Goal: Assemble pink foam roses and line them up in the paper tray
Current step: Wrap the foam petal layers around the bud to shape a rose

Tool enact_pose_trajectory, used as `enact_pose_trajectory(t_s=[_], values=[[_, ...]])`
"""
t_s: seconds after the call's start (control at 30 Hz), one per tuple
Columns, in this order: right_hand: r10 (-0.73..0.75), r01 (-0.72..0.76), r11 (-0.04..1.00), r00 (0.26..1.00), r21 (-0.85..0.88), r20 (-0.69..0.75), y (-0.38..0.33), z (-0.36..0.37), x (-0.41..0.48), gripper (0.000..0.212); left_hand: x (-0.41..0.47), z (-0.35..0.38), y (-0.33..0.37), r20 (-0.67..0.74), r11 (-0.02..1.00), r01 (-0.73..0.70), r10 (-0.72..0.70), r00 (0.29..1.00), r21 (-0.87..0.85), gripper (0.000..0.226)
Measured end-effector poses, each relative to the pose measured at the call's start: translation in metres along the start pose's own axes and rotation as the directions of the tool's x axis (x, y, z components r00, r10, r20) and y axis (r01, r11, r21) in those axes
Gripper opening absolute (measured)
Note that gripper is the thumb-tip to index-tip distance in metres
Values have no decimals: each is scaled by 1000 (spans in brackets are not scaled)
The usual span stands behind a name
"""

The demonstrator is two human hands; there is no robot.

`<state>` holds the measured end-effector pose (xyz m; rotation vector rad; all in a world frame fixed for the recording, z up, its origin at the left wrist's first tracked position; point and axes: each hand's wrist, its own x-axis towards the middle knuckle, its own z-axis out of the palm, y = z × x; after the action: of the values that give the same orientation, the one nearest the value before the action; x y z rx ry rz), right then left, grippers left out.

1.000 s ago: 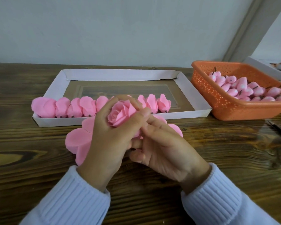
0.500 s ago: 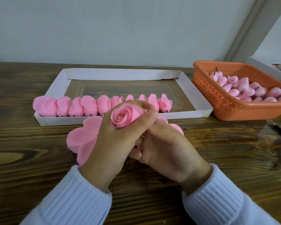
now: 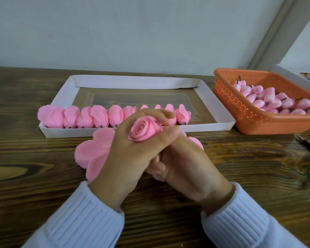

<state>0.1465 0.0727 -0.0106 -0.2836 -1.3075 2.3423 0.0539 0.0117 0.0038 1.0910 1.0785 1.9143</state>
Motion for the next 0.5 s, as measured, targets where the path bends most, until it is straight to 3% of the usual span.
enact_pose_trajectory(t_s=[0.07,0.2,0.3,0.4,0.5], values=[[18,-19,999,1000,-37,-24,1,0,1,28,-2,1,2,-1,1000,26,-26,1000,13,6],[22,-27,997,998,68,65,-1,-1,-2,39,1,-2,4,-75,996,76,-78,994,-38,13],[22,-23,999,999,29,46,0,-1,-1,23,1,-4,2,-19,999,40,-39,999,29,10],[71,-71,996,997,-51,13,1,-2,1,30,-1,-1,-1,51,997,26,-30,998,70,5],[21,-22,999,998,35,52,1,-2,0,30,0,-3,-1,6,998,41,-41,999,50,6]])
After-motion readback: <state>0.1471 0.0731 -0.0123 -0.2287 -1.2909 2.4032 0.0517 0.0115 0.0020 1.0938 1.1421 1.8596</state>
